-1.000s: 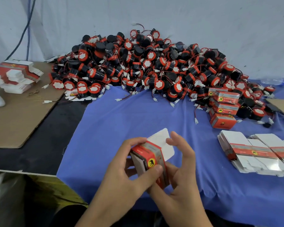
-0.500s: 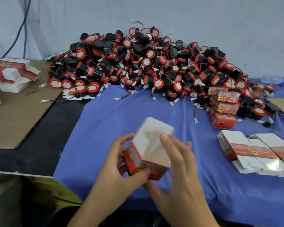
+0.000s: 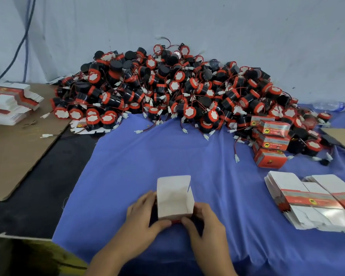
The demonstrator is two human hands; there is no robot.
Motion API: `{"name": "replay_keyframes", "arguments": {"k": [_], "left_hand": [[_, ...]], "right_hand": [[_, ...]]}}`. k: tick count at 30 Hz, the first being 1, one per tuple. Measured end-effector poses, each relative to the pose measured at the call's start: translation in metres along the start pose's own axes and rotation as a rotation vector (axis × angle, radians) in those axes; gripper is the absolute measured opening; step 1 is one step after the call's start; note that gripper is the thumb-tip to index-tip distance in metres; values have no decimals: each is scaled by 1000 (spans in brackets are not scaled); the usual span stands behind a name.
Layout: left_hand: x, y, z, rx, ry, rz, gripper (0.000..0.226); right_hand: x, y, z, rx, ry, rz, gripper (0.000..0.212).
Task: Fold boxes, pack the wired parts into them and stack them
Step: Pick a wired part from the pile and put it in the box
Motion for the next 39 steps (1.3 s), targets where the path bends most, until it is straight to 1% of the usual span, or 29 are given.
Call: {"name": "replay_keyframes", "arguments": {"k": [1, 4, 5, 6, 7, 8, 9, 10, 11, 13, 16, 18, 21, 23, 26, 28, 29, 30, 31, 33, 34, 36, 39], "left_hand": [[0, -1, -2, -2, 31, -12, 74], [9, -5, -10, 50, 207, -119, 117], [15, -7, -14, 76, 280, -136, 122], [22, -9, -18, 107, 389, -124, 117], [28, -12, -23, 128, 536, -84, 102], [33, -16, -29, 125, 684, -20, 77], [38, -21, -33, 129, 804, 56, 52], [42, -28, -36, 135, 886, 119, 42], [45, -36, -36, 139, 958, 152, 41], [49, -61, -28, 125, 1046, 151, 43], [47, -112, -6, 112, 1105, 83, 48], [39, -150, 6, 132, 1106, 67, 46], [25, -215, 19, 161, 1011, 45, 38], [15, -261, 27, 175, 923, 53, 43], [2, -324, 37, 174, 800, 66, 60], [-6, -358, 41, 176, 798, 69, 68], [-9, -373, 41, 169, 812, 85, 67], [-12, -385, 41, 153, 815, 108, 62], [-15, -394, 40, 135, 794, 131, 57], [-19, -404, 38, 106, 699, 173, 52], [-19, -404, 37, 98, 638, 195, 54], [-17, -398, 37, 63, 485, 242, 60], [-7, -374, 44, -61, 308, 292, 56]], "right_hand": [[0, -1, 3, 1, -7, -6, 45], [4, -4, 12, -103, -118, -89, 51], [7, -6, 15, -132, -183, -74, 50], [11, -10, 16, -143, -242, -9, 42], [14, -15, 17, -149, -317, 81, 30], [17, -22, 16, -175, -410, 161, 28], [20, -31, 15, -223, -509, 212, 40], [22, -41, 14, -273, -584, 223, 49], [23, -51, 13, -310, -627, 222, 53], [22, -76, 8, -335, -640, 182, 47], [10, -122, 3, -328, -538, 97, 35], [-2, -159, 3, -301, -458, 68, 34], [-20, -224, 2, -265, -389, 61, 46], [-29, -268, 2, -262, -335, 45, 58], [-36, -332, 2, -216, -240, 73, 76], [-41, -366, 5, -188, -164, 89, 87], [-44, -380, 7, -182, -123, 99, 89], [-46, -390, 10, -178, -79, 110, 88], [-47, -397, 13, -166, -45, 124, 82], [-48, -400, 17, -118, -21, 143, 61], [-47, -397, 17, -111, -22, 143, 55], [-43, -386, 16, -139, -59, 118, 53], [-34, -358, 4, -134, -119, 90, 55]]}}
Point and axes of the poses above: each hand's wrist, its own y-axis away from the middle knuckle, its own x-axis out of the back of the hand, z = x × y, the point moved 1 cm from there along -y, towards the middle knuckle, and after that the axes turned 2 degrees about z, right-handed, at the moved point
